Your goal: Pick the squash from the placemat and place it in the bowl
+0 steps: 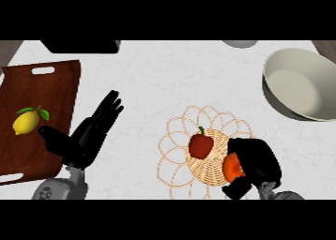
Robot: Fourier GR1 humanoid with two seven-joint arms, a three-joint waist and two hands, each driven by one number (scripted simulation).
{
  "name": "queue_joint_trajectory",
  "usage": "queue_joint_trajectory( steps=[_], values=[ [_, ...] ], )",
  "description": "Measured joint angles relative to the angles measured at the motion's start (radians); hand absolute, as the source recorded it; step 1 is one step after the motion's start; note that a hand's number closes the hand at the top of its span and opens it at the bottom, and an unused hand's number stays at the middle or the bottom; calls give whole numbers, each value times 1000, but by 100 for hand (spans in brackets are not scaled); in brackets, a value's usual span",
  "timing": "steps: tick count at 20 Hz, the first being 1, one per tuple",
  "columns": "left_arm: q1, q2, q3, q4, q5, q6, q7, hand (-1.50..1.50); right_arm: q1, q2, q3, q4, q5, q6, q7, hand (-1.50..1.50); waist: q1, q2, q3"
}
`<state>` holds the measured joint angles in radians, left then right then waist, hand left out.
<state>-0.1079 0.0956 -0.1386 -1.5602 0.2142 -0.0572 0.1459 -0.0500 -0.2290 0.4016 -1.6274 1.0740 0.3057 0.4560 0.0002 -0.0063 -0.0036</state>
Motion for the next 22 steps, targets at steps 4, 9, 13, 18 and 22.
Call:
queue_joint_trajectory(
  steps=[4,9,13,18,22],
  values=[
    [-3,-4,4,-10,-5,-2,11,0,32,-48,-2,-117,41,22,9,150,-3,3,2],
    [20,-17,-7,-13,-19,0,3,0,65,-77,-47,-349,19,80,39,150,-8,3,3],
    [0,-11,13,-17,-11,1,20,0,53,-64,-67,-542,9,147,106,150,-9,3,3],
    [17,-23,-5,-35,-25,5,25,0,-28,-51,-122,-709,-3,264,201,150,-6,2,2],
    [7,-23,6,-16,-23,-4,13,0,-148,-27,-193,-720,-7,370,259,150,-5,3,2]
  ],
)
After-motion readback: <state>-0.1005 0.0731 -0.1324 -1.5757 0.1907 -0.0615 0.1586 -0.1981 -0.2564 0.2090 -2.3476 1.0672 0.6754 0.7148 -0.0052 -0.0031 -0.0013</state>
